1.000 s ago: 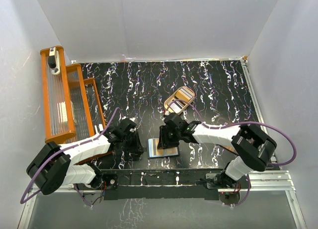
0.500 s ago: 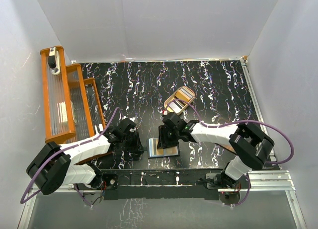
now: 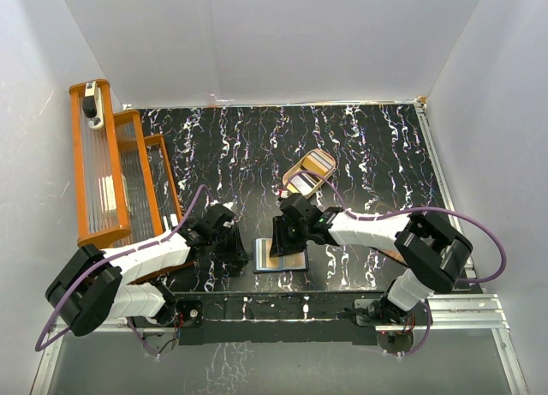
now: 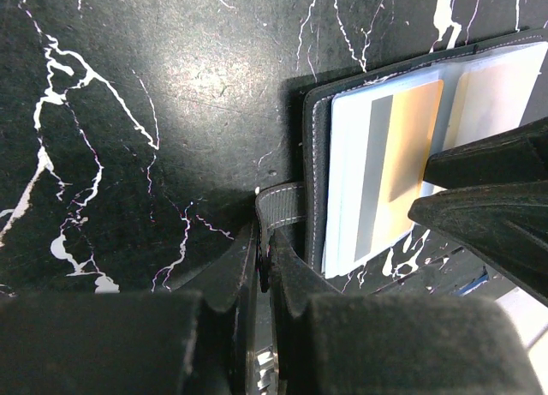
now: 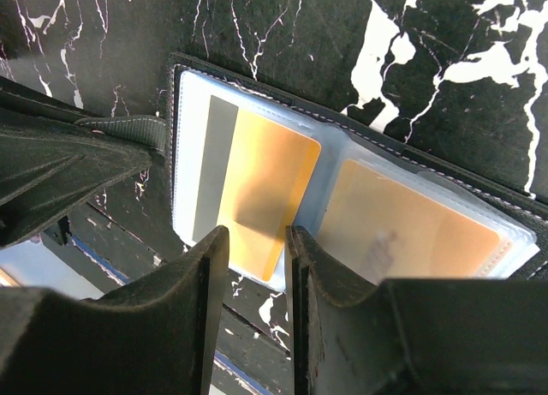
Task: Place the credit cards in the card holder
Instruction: Insert the credit card into the card holder, then pick up the credit card from the storage box.
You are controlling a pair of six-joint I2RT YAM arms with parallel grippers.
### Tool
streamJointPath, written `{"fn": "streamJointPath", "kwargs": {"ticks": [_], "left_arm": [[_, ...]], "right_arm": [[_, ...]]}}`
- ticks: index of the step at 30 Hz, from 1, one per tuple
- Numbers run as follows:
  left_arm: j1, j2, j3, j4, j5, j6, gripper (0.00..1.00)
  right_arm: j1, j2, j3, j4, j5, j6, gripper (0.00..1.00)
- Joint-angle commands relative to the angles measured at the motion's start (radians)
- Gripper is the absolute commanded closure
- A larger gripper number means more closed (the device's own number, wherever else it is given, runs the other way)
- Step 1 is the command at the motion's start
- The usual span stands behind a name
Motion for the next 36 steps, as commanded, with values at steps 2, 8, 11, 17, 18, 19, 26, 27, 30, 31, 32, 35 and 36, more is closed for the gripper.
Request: {"fn": "streamJointPath", "kwargs": {"ticks": [2,8,11,17,18,19,26,27,30,31,32,35,36], "left_arm": [[0.004,-0.022,-0.008,-0.002,0.01,0.011,1.0],[0.003,-0.043,0.001,-0.026,-0.006,0.019,0.96],[0.003,-0.054,0.006,-0.037,-0.008,0.024,0.92],[0.004,-0.086,0.007,-0.048,-0.011,0.03,0.88],[0.003,-0.09,0.008,-0.051,-0.011,0.033,0.88],[0.003,-0.095,0.007,-0.053,-0.011,0.035,0.87],[0.003,-0.106,0.0,-0.046,-0.004,0.051,0.82],[0.003,-0.105,-0.001,-0.047,-0.002,0.052,0.82],[0.003,-0.109,-0.005,-0.044,-0.001,0.055,0.82],[0.003,-0.11,-0.005,-0.043,0.0,0.056,0.81],[0.004,-0.111,-0.007,-0.043,0.001,0.057,0.81],[0.003,-0.111,-0.009,-0.04,0.001,0.057,0.81],[0.003,-0.111,-0.01,-0.039,0.001,0.056,0.81]], "right_arm": [[0.009,-0.029,0.007,0.055,-0.007,0.016,0.7],[0.007,-0.095,0.081,-0.086,0.119,-0.055,0.64],[-0.001,-0.094,0.167,-0.185,0.192,-0.114,0.61],[-0.05,-0.069,0.327,-0.326,0.335,-0.222,0.57],[-0.062,-0.063,0.356,-0.344,0.364,-0.242,0.56],[-0.074,-0.055,0.381,-0.36,0.39,-0.261,0.56],[-0.175,0.046,0.562,-0.431,0.569,-0.404,0.51],[-0.19,0.069,0.581,-0.435,0.595,-0.425,0.51],[-0.226,0.124,0.636,-0.438,0.657,-0.483,0.49],[-0.236,0.142,0.655,-0.439,0.676,-0.503,0.49],[-0.244,0.162,0.675,-0.443,0.697,-0.522,0.48],[-0.264,0.231,0.722,-0.444,0.751,-0.58,0.44],[-0.27,0.249,0.737,-0.444,0.764,-0.597,0.42]]}}
